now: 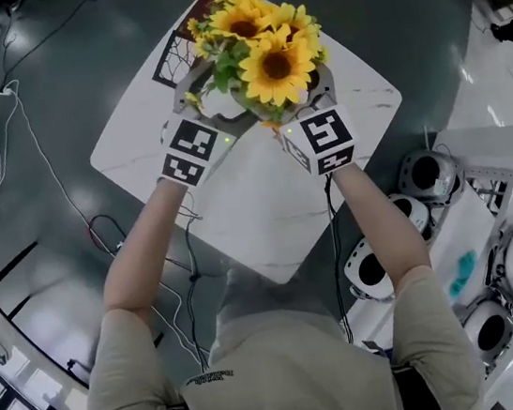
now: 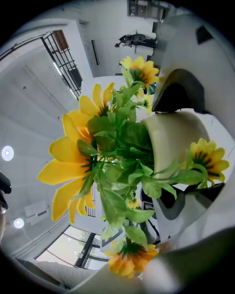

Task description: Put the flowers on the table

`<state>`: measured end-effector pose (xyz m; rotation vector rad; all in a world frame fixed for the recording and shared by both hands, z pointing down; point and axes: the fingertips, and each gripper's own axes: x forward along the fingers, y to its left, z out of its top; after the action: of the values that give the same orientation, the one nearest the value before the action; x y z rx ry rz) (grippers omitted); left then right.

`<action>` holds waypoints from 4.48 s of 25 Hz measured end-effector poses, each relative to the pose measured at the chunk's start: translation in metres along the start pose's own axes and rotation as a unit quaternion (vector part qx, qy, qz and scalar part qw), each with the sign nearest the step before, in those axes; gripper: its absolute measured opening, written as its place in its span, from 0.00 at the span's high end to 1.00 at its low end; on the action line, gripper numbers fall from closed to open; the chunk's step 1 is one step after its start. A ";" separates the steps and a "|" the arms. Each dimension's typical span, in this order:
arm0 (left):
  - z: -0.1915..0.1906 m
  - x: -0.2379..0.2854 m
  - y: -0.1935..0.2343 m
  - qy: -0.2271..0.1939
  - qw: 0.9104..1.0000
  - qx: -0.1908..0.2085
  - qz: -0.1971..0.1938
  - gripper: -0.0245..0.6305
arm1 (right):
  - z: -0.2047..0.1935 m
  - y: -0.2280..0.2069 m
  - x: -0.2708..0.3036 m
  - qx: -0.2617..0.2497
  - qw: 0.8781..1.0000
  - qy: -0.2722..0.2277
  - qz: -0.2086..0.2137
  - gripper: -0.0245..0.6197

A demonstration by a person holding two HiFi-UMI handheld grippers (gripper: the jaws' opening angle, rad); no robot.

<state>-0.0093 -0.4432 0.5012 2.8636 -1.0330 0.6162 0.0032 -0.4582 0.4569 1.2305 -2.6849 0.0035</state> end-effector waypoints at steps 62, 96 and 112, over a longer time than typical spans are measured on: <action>-0.206 0.086 0.032 0.136 0.990 -0.025 0.027 0.25 | -0.215 -0.009 0.072 0.062 0.991 0.119 -0.011 0.20; 0.131 -0.194 -0.059 -0.100 0.993 -0.002 0.069 0.80 | 0.165 0.064 -0.189 -0.013 0.989 -0.131 -0.065 0.75; 0.132 -0.254 -0.173 -0.137 0.989 -0.027 0.044 0.95 | 0.158 0.146 -0.268 0.024 0.990 -0.137 -0.003 0.95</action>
<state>-0.0337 -0.1762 0.3012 2.9248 -1.1930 0.1941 0.0381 -0.1741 0.2673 1.3428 -2.9284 -0.1102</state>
